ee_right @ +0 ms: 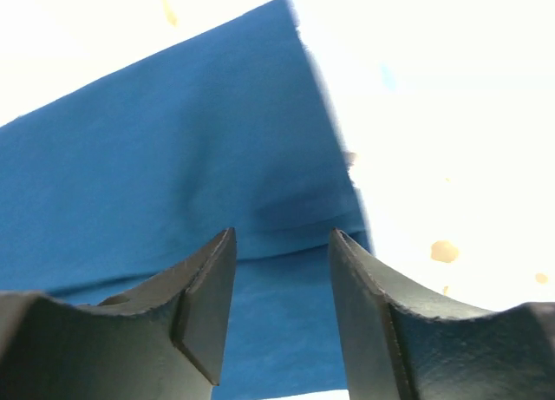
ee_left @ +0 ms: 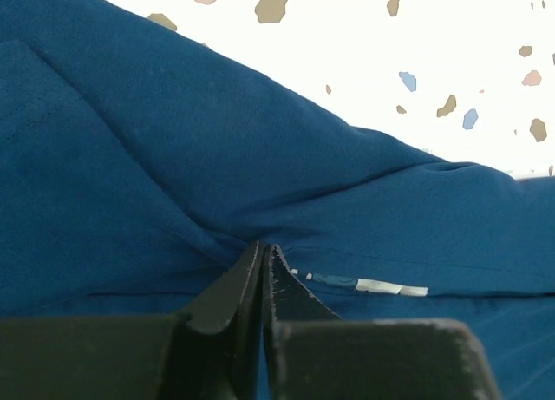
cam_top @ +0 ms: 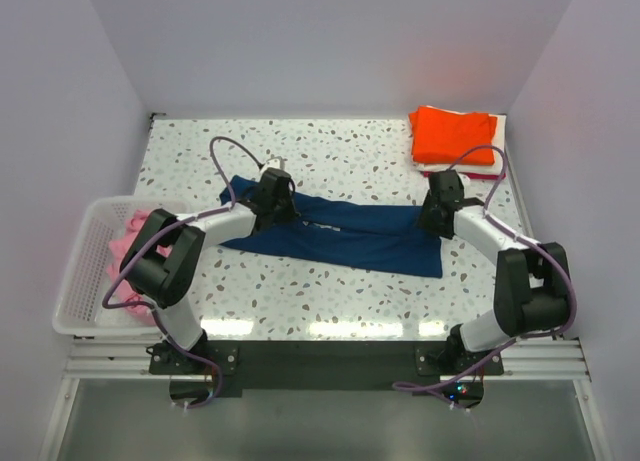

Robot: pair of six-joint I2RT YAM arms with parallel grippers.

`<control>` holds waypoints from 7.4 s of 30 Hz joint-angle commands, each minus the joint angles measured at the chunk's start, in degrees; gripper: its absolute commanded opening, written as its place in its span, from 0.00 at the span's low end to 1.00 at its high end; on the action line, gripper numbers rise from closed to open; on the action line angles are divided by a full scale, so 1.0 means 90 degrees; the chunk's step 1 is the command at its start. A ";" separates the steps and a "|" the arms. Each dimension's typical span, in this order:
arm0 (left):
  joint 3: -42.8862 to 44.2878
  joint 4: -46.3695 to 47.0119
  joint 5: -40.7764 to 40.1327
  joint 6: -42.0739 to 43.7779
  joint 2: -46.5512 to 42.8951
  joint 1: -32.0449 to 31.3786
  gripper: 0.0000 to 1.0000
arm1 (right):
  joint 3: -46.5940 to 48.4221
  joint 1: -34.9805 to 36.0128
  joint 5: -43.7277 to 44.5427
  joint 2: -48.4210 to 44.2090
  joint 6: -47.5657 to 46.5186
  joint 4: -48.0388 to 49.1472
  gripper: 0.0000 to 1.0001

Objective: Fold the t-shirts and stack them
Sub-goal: Fold the tshirt

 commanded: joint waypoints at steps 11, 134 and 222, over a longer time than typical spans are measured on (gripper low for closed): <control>0.0491 -0.0504 -0.0616 0.0112 0.0138 -0.0287 0.30 | 0.0057 -0.0727 0.0072 0.0044 0.0121 0.0017 0.52; 0.0735 -0.1765 -0.1174 -0.0602 -0.0605 0.0747 0.31 | 0.0819 0.0649 -0.0330 -0.0162 -0.0787 -0.0442 0.50; -0.0917 -0.1851 -0.1221 -0.0796 -0.2557 -0.0122 0.56 | 0.0380 0.0874 -0.0525 -0.0180 -0.0534 -0.0177 0.47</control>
